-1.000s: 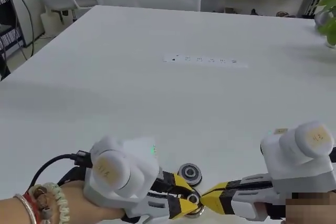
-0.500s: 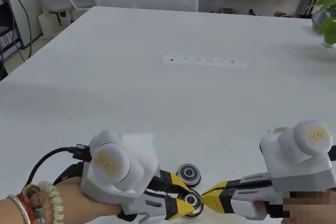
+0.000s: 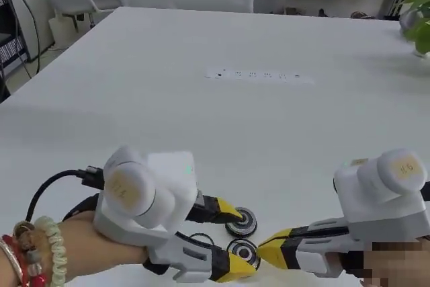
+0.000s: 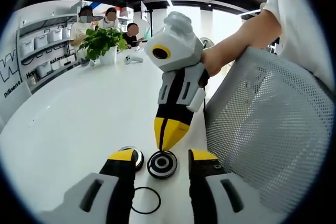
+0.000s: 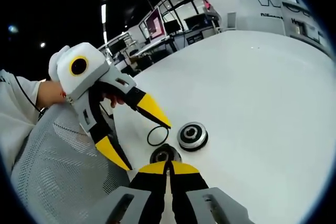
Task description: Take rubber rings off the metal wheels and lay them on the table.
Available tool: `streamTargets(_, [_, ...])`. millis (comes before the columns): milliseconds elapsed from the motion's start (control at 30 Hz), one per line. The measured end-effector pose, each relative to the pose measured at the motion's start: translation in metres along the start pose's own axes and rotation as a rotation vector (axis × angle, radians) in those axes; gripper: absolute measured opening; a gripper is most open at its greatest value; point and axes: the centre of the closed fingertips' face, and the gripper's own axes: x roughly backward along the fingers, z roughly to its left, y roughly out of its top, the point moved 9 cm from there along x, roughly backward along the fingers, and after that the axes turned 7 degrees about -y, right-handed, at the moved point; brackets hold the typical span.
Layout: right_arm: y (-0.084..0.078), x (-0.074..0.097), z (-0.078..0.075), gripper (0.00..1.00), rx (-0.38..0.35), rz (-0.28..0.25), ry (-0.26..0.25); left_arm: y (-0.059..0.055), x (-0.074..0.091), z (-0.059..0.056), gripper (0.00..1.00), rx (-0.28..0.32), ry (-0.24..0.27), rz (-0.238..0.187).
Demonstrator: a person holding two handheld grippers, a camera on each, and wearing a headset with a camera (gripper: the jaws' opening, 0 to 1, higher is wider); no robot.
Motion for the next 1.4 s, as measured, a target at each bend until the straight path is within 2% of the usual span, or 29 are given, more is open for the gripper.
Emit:
streamTargets(67, [0.000,0.000,0.000,0.00,0.002,-0.001,0.001,0.001,0.003,-0.001,0.44,-0.017,-0.016,0.015])
streamTargets(167, [0.000,0.000,0.000,0.00,0.000,0.001,0.000,0.002,0.009,-0.002,0.46,-0.043,-0.024,0.027])
streamTargets(300, [-0.001,0.000,0.000,0.00,-0.003,0.004,-0.002,0.008,0.017,-0.002,0.50,-0.061,-0.029,0.026])
streamTargets(433, [-0.001,0.000,0.000,0.00,-0.003,0.006,-0.002,0.014,0.025,-0.004,0.58,-0.066,-0.051,0.035])
streamTargets(567, [-0.001,0.000,0.000,0.00,-0.003,0.007,-0.001,0.019,0.037,-0.005,0.59,-0.090,-0.055,0.028])
streamTargets(767, [-0.002,-0.001,0.000,0.00,-0.006,0.011,0.001,0.018,0.062,-0.002,0.64,-0.084,-0.005,0.037])
streamTargets(933, [-0.002,-0.002,0.001,0.00,-0.002,0.018,0.005,0.012,0.082,-0.003,0.69,-0.029,0.026,0.016])
streamTargets(1167, [-0.002,-0.001,0.001,0.00,0.000,0.018,0.005,0.004,0.099,-0.011,0.75,-0.006,0.085,0.002])
streamTargets(1400, [-0.002,-0.002,0.002,0.00,0.003,0.021,0.010,-0.007,0.116,-0.022,0.79,0.027,0.140,0.011])
